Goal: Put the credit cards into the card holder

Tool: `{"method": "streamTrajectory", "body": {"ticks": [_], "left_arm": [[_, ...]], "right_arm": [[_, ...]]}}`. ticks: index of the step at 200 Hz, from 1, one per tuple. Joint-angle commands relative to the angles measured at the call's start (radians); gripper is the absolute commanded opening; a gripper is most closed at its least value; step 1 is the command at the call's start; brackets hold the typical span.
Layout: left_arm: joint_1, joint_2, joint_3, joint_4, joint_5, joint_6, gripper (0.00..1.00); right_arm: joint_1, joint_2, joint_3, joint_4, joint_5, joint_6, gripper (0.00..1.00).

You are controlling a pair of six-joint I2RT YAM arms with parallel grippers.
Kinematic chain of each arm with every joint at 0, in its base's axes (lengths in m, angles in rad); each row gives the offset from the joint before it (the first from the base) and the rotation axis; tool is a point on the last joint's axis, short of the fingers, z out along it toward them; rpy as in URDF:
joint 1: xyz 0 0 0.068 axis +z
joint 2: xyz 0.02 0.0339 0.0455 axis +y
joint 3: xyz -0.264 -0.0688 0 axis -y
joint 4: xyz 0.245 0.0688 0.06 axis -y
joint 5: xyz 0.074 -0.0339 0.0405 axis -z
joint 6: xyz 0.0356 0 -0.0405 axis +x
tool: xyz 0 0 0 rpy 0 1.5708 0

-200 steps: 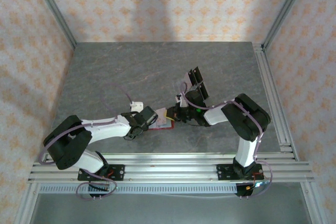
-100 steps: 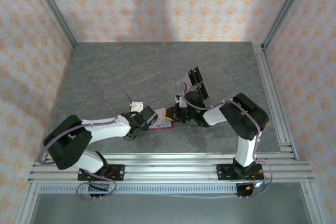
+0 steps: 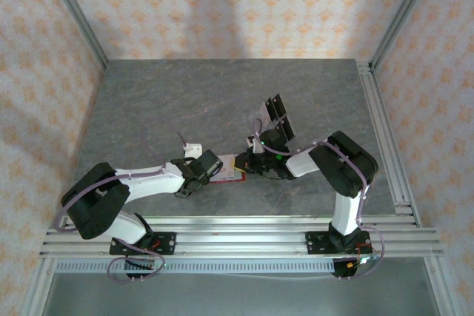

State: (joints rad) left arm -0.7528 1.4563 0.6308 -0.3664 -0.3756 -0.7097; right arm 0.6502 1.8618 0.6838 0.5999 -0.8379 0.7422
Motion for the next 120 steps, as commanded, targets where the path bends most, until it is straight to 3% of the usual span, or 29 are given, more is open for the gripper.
{"method": "streamTrajectory", "body": {"ticks": [1,120], "left_arm": [[-0.004,-0.003,-0.022,-0.028,-0.030,-0.011,0.72],[-0.004,0.002,-0.026,-0.014,-0.024,-0.009,0.71]], "right_arm": [[0.006,0.023,0.012,-0.068,0.037,-0.050,0.00],[0.005,0.021,0.056,-0.188,0.050,-0.137,0.00]]}}
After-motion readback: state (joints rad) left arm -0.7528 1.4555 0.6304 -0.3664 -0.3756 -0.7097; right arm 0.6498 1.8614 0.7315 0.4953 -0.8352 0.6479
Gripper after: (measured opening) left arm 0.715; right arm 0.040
